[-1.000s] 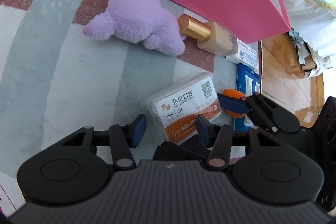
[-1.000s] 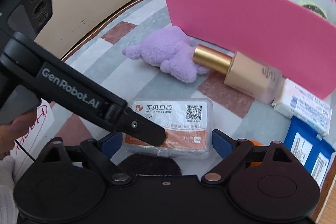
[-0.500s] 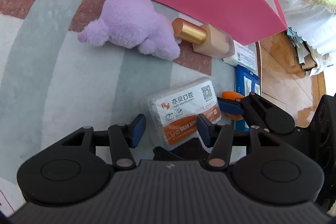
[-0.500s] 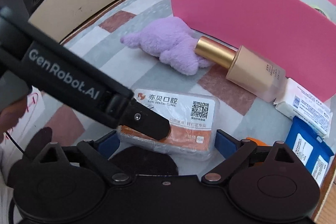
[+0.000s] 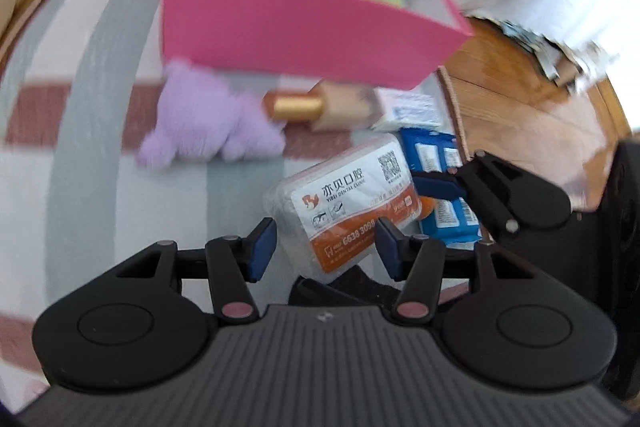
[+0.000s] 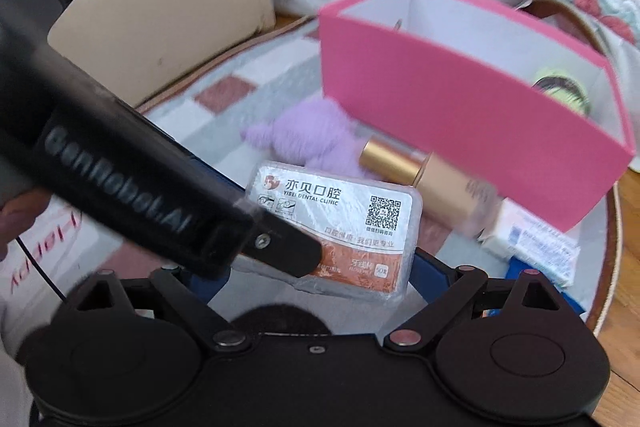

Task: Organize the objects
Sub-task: 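Carry the floss box into the pink box and open the left tool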

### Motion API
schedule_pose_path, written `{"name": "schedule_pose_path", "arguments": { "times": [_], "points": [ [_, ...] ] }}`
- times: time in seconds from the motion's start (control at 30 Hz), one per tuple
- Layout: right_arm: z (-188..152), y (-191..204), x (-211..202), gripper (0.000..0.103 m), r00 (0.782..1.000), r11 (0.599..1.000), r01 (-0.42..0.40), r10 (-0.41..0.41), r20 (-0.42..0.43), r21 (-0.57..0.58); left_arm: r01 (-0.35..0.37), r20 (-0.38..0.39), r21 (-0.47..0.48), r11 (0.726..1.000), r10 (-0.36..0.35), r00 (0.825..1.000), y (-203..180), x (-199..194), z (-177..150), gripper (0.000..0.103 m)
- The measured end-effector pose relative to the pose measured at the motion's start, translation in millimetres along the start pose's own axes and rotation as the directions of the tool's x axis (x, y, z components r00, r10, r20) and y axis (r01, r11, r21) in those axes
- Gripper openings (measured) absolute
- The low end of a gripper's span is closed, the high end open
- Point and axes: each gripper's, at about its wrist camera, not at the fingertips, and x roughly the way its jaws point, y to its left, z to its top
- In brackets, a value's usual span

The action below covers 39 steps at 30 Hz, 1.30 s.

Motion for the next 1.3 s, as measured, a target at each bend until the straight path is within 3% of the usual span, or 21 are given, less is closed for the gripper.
{"name": "schedule_pose_path", "arguments": {
  "times": [0.13, 0.4, 0.63, 0.77, 0.93, 1.13, 1.3],
  "points": [
    [9.9, -9.2, -16.0, 0.097, 0.999, 0.998, 0.001, -0.004, 0.052, 0.065, 0.016, 0.011, 0.047, 0.999, -0.016, 1.0, -7.0, -15.1, 16.3, 0.051],
    [44.3, -18.5, -62.7, 0.097, 0.987, 0.99, 0.077, -0.093, 0.133, 0.118, 0.037, 0.078, 0.158, 0.987, -0.05, 0.996, -42.5, -52.6, 56.1, 0.051],
    [84.6, -42.6, -80.0, 0.097, 0.967, 0.979, 0.151, -0.175, 0.187, 0.135, 0.056, 0.081, 0.105, 0.993, -0.065, 0.995, -56.7, -63.4, 121.9, 0.052],
    [107.1, -74.1, -72.3, 0.097, 0.971, 0.972, 0.106, -0.147, 0.189, 0.212, 0.047, 0.097, 0.118, 0.992, -0.059, 0.994, -59.5, -59.1, 154.1, 0.052],
    [124.4, -101.4, -45.4, 0.097, 0.981, 0.966, 0.077, -0.118, 0.156, 0.248, 0.013, 0.068, 0.119, 0.993, -0.021, 0.997, -51.8, -33.3, 186.4, 0.052],
    [136.0, -142.3, 18.8, 0.096, 0.998, 0.946, 0.036, -0.048, 0.028, 0.321, -0.039, -0.026, 0.085, 0.996, 0.041, 0.999, -24.1, 28.0, 212.6, 0.052],
    [141.0, -159.3, 62.5, 0.096, 0.996, 0.934, 0.053, -0.025, -0.082, 0.354, -0.028, -0.108, 0.003, 1.0, 0.029, 0.994, 5.9, 72.5, 222.5, 0.052]
  ]
}}
